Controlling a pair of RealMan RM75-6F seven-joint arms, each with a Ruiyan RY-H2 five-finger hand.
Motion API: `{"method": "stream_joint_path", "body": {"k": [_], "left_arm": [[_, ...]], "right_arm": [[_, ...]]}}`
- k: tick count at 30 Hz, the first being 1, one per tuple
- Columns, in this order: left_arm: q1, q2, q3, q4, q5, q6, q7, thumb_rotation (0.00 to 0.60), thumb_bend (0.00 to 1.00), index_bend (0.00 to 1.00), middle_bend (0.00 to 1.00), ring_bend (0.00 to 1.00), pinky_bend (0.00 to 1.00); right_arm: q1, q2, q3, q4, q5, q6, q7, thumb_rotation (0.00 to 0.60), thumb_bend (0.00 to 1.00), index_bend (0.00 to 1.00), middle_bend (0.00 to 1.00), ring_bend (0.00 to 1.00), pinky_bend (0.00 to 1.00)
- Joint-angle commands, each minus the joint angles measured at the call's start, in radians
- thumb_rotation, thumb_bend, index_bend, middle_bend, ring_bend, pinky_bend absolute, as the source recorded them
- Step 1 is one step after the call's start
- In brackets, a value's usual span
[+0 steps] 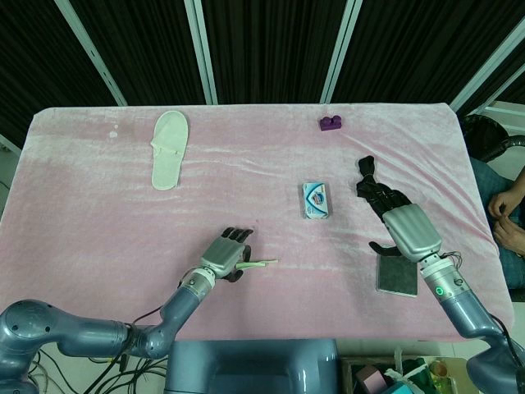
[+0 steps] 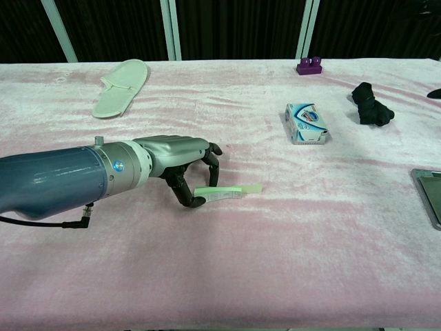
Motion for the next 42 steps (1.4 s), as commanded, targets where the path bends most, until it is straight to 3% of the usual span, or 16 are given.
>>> {"method": "stream_joint_path", "body": {"k": [1,14,32,42], "left_arm": [[0.006,-0.01,0.006,0.009,0.018,0.026,0.009,0.6,0.42,0.44,0.04,0.0,0.0],[0.017,-0.03,0.006,0.025,0.036,0.036,0.021,0.6,0.46,0.52,0.07,0.0,0.0],[0.037,-0.052,-0.019,0.042,0.074,0.06,0.006,0.6,0.48,0.56,0.09,0.0,0.0],[0.077,-0.053,-0.037,0.057,0.227,0.157,-0.07,0.6,0.5,0.57,0.1,0.0,0.0]], "right_arm": [[-0.001,-0.002,-0.002,0.004,-0.001,-0.001,0.001,0.6,0.19,0.0,0.0,0.0,0.13],[0.002,-0.008,-0.003,0.014,-0.004,-0.008,0.004,0.6,0.19,0.0,0.0,0.0,0.13],[0.005,0.01,-0.005,0.003,-0.018,-0.015,0.011,0.6,0.19,0.0,0.0,0.0,0.13],[0.03,0.016,0.008,-0.015,-0.011,-0.05,0.03,0.6,0.19,0.0,0.0,0.0,0.13]]}}
